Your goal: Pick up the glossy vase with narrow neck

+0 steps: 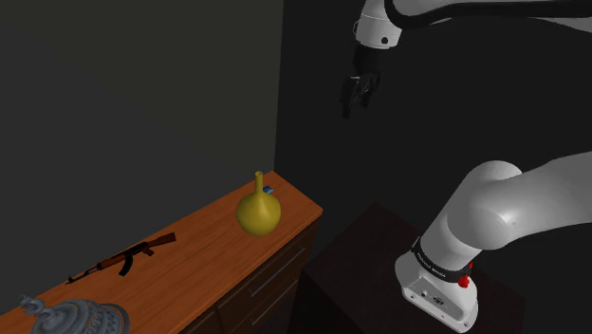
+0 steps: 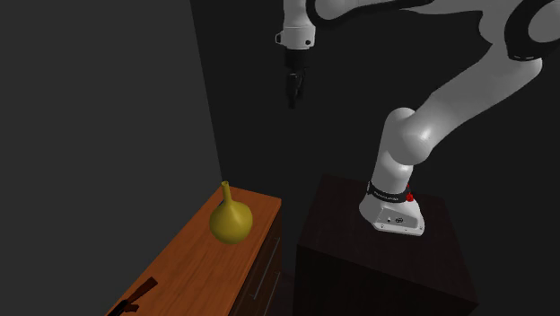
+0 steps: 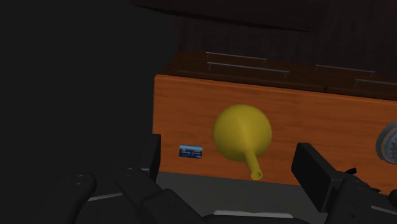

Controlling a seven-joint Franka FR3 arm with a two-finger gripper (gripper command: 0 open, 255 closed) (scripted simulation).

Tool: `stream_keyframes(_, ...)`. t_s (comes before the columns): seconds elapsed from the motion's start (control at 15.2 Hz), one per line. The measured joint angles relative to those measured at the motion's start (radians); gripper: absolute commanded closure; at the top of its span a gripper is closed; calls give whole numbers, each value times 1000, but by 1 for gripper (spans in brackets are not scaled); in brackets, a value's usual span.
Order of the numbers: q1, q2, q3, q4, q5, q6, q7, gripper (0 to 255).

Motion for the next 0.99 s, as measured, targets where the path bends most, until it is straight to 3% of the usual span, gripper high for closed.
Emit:
stream_keyframes(0.59,15,265,64,-14,28,272,80,0)
stream_keyframes(0.99,23,482,109,40,22,431,146,0)
